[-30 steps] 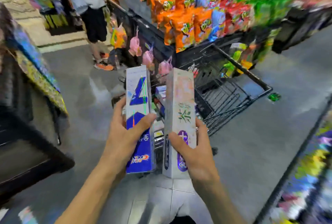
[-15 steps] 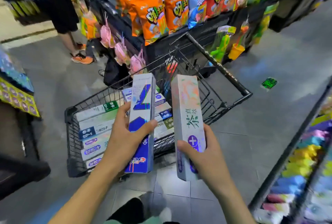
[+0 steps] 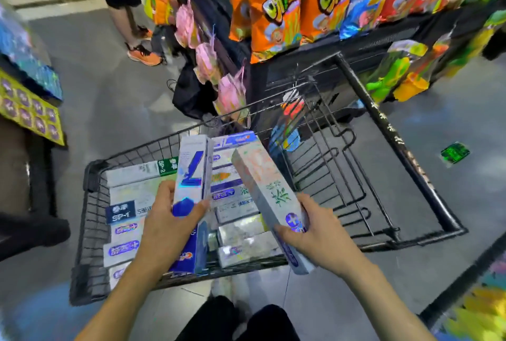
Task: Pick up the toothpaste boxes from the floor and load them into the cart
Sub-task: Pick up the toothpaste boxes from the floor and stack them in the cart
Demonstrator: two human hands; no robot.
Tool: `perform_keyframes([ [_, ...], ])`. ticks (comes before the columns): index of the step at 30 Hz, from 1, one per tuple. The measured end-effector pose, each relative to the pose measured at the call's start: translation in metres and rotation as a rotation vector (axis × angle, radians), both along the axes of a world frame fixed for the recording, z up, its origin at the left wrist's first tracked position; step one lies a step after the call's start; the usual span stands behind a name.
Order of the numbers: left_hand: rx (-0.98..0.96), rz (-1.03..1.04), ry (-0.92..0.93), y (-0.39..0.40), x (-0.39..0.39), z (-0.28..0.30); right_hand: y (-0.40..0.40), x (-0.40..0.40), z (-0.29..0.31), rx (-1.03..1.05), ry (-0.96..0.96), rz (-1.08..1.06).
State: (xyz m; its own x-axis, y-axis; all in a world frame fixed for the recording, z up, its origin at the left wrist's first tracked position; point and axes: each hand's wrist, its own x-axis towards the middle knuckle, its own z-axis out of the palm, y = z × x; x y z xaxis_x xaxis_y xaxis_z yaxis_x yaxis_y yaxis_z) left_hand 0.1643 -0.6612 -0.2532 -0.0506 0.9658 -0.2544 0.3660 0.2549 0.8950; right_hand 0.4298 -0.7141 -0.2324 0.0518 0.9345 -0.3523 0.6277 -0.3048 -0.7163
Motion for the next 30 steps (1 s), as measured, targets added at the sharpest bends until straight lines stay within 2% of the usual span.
perform_keyframes([
  [9,-0.040,0.054,0.130,0.035,0.003,-0.060,0.122,0.015,-0.117,-0.074,-0.221,0.527],
  [12,-0.029,0.080,0.179,0.039,0.004,-0.087,0.146,0.012,-0.159,-0.082,-0.346,0.705],
  [14,-0.033,0.070,0.223,0.038,0.004,-0.107,0.157,0.013,-0.184,-0.062,-0.365,0.767],
  [18,-0.042,0.048,0.281,0.033,0.003,-0.136,0.173,0.019,-0.219,0.055,-0.368,0.803],
  [23,-0.063,-0.013,0.267,0.031,0.003,-0.162,0.183,0.031,-0.240,0.201,-0.374,0.740],
  [28,-0.011,-0.264,0.332,0.034,0.009,-0.174,0.188,0.042,-0.243,0.224,-0.413,0.699],
  [30,0.057,-0.407,0.435,0.037,0.014,-0.183,0.189,0.045,-0.242,0.160,-0.411,0.642],
])
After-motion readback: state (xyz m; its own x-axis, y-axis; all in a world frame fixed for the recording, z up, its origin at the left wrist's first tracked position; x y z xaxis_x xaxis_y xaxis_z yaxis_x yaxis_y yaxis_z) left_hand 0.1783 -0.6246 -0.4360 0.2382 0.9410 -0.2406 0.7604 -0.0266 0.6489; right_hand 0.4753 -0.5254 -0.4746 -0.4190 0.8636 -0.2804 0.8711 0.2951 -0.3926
